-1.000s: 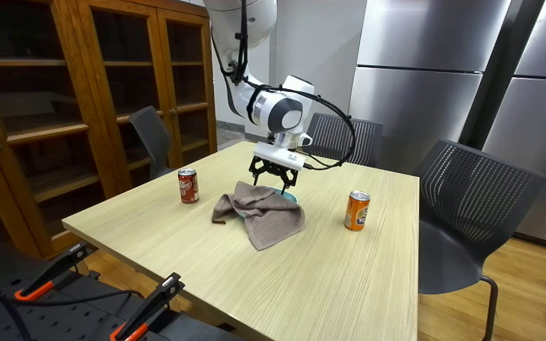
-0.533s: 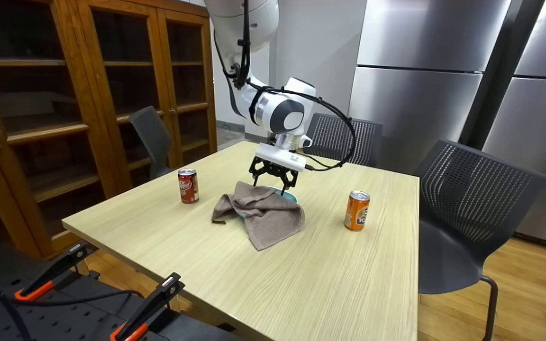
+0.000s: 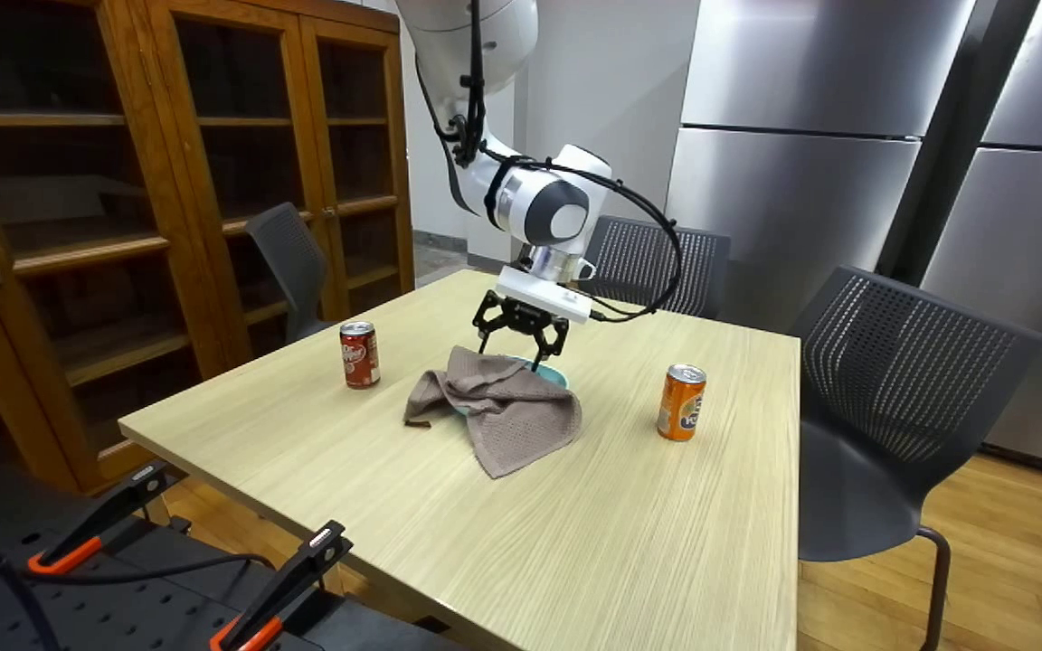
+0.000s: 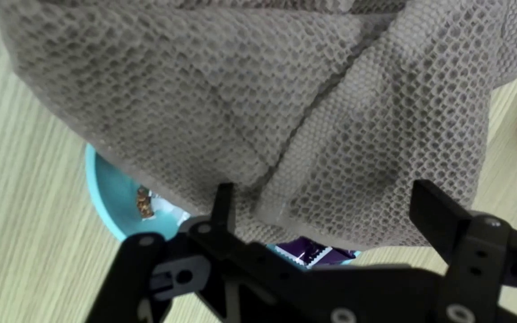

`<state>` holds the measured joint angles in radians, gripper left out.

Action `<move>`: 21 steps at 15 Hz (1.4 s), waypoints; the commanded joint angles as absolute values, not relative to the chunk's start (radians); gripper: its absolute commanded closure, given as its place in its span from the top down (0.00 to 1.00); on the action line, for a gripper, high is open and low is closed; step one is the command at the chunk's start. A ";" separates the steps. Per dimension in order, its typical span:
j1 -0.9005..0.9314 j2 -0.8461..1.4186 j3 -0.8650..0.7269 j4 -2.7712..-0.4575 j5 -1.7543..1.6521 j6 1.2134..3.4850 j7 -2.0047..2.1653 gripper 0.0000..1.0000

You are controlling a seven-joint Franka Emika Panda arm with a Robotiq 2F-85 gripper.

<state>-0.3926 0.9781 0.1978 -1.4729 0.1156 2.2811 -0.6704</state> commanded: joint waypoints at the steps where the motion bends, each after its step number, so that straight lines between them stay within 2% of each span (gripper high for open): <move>1: -0.397 1.001 0.197 -1.395 0.151 2.177 -0.738 1.00; 9: -0.381 1.047 0.183 -1.326 0.166 2.084 -0.762 1.00; 21: -0.376 1.070 0.182 -1.286 0.177 2.060 -0.757 1.00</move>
<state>-0.3871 1.0561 0.1936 -1.3322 0.1497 2.1015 -0.7329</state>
